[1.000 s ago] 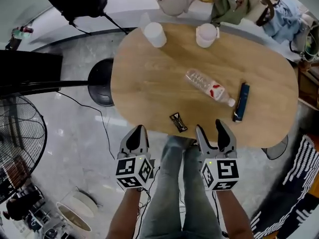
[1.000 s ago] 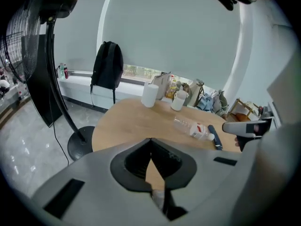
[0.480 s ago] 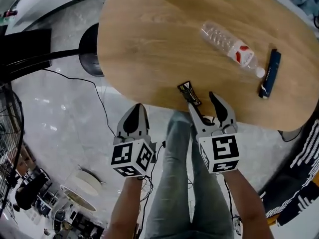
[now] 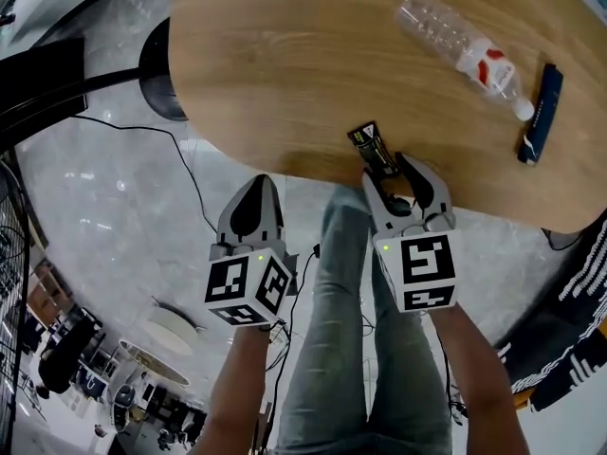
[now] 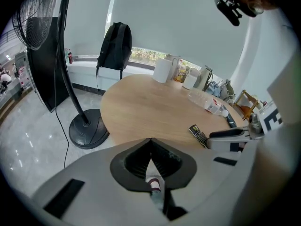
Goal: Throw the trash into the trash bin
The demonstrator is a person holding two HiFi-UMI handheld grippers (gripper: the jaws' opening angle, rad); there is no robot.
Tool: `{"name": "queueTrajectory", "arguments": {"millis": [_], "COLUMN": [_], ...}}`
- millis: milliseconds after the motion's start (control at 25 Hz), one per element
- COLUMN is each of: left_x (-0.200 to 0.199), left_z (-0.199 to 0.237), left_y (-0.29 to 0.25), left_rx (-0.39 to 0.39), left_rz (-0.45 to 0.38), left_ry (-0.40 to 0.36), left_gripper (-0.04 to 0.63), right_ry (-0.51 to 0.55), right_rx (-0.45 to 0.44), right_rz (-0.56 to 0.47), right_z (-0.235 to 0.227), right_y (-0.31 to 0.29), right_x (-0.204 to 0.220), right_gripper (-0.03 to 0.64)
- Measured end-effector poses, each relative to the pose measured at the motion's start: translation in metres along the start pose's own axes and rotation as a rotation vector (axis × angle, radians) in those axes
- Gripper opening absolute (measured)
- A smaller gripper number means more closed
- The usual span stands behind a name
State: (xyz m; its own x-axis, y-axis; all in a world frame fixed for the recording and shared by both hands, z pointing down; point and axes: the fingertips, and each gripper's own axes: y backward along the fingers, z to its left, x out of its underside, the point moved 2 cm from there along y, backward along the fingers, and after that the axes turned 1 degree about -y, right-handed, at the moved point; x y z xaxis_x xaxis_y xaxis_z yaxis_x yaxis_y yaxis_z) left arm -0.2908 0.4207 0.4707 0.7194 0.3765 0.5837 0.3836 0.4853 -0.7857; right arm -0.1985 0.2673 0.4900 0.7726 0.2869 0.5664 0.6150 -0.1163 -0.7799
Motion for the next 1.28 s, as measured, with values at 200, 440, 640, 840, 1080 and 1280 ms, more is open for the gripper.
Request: {"name": "queueTrajectory", "arguments": {"millis": [200,440,640,840,1080,1280], "left_x": [-0.002,-0.007,-0.012,-0.018,-0.029,-0.041], "left_z": [0.006,0.010,0.010,0.004,-0.007,-0.021], "left_y": [-0.002,-0.003,-0.006,-0.010,-0.016,-0.022], "left_rx": [0.003,0.010,0.018,0.034,0.057,0.088], "left_rz": [0.000,0.003,0.007,0.009,0.013,0.015], "left_ry": [-0.006,-0.020,-0.029,-0.039,-0.058,-0.085], "left_gripper": [0.018,0.018,0.018,0.018,0.018,0.018], "right_ry": [0.034,0.070,0.071,0.065,0.065,0.012], "right_rx": [0.036,0.091,0.118,0.120,0.095,0.097], "right_rz": [0.025,0.040,0.050,0.061,0.065,0.023], "right_z": [0.000,-0.002,-0.004,-0.004,-0.001,-0.007], "right_y": [-0.003,-0.005,-0.006,-0.007,-0.007,0.001], "right_x": [0.005,0.004,0.003,0.002,-0.001,-0.011], "right_gripper": [0.167,0.129,0.102,0.080,0.028,0.025]}}
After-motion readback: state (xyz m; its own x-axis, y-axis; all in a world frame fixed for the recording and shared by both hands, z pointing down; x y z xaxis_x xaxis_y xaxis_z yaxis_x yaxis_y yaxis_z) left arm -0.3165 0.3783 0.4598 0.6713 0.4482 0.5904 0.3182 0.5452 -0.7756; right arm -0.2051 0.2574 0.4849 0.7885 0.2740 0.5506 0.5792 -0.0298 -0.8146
